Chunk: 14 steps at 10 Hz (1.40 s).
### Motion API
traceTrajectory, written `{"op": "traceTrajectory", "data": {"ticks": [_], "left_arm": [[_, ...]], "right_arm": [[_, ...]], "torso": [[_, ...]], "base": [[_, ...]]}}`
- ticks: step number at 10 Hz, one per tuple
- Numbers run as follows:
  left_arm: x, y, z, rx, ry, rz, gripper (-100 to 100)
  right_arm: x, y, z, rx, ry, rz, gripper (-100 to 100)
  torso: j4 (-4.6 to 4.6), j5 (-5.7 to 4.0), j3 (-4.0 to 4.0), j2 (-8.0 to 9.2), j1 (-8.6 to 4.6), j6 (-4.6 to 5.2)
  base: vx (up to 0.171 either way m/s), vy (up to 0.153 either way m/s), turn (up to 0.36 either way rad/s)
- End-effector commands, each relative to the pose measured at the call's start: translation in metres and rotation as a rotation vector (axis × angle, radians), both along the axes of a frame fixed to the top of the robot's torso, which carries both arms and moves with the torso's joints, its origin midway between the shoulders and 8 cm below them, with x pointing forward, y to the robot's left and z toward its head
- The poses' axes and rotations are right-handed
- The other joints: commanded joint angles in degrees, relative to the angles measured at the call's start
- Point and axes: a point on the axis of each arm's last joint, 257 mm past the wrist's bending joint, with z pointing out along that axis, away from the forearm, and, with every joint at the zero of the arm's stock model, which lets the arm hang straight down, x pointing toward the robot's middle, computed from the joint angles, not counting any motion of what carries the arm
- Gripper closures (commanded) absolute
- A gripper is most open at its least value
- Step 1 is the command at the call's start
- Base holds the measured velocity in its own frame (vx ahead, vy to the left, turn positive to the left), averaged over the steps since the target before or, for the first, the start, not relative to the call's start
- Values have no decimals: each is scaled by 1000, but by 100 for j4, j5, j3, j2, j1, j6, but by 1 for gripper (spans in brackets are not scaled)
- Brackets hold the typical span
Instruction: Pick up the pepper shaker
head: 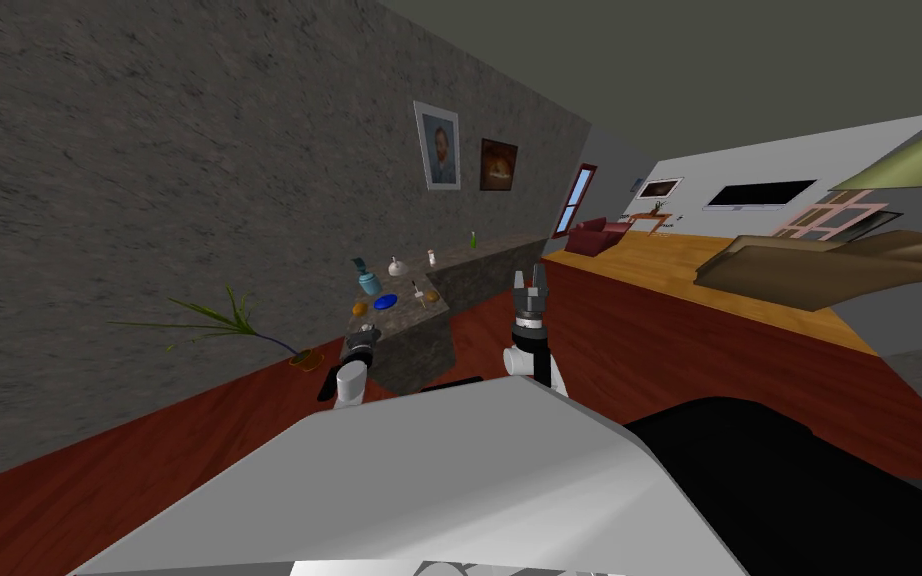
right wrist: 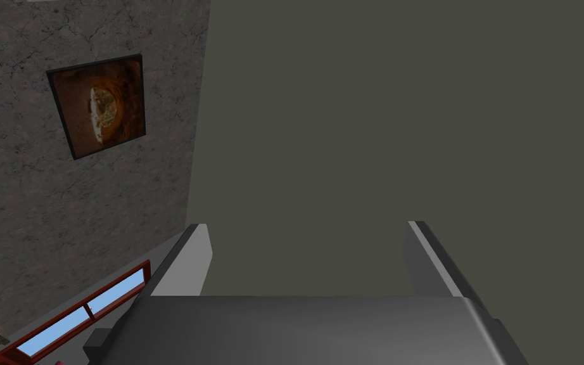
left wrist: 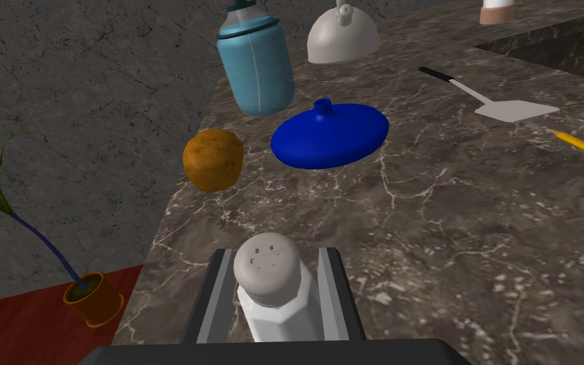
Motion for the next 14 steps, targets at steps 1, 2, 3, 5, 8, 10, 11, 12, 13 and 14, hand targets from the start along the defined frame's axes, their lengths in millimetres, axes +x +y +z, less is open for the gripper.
{"op": "traceTrajectory", "data": {"ticks": [1, 2, 3, 5, 8, 10, 11, 12, 13, 14], "left_arm": [[-8, -7, 4, 16, -11, 4, 100], [-7, -7, 4, 19, -12, 3, 100], [-7, -7, 5, 13, -15, 4, 100], [-17, -17, 14, 12, -47, 16, 100], [-19, -22, 17, 12, -59, 9, 100], [-28, -34, 29, 6, -101, 18, 100], [-31, -39, 31, 3, -109, 13, 100], [-30, -39, 32, 5, -113, 9, 100], [-30, -40, 33, 1, -118, 7, 100], [-30, -40, 33, -26, -128, 13, 100]], "right_arm": [[0, 0, 0, 0, 0, 0, 0], [0, 0, 0, 0, 0, 0, 0], [0, 0, 0, 0, 0, 0, 0], [0, 0, 0, 0, 0, 0, 0], [0, 0, 0, 0, 0, 0, 0], [0, 0, 0, 0, 0, 0, 0], [0, 0, 0, 0, 0, 0, 0], [0, 0, 0, 0, 0, 0, 0], [0, 0, 0, 0, 0, 0, 0], [0, 0, 0, 0, 0, 0, 0]], "torso": [[0, 0, 0, 0, 0, 0], [-2, 1, -1, -1, 6, -2], [-1, 0, -1, 1, 3, -3], [0, -1, 2, 4, -11, -1], [1, 1, 0, 0, 3, -1], [2, 0, 3, 6, -10, 0], [4, 1, 4, 5, 1, 2], [4, 3, 3, 2, 7, 1], [3, 3, 2, 2, 2, 1], [3, 2, 3, 5, -4, 1]], "base": [[29, 56, -39], [11, 36, 0], [3, 14, 6], [14, 19, -27], [17, 37, -9], [10, 24, -20], [34, 60, -44], [21, 31, -3], [5, 8, 7], [0, 0, 0]]}}
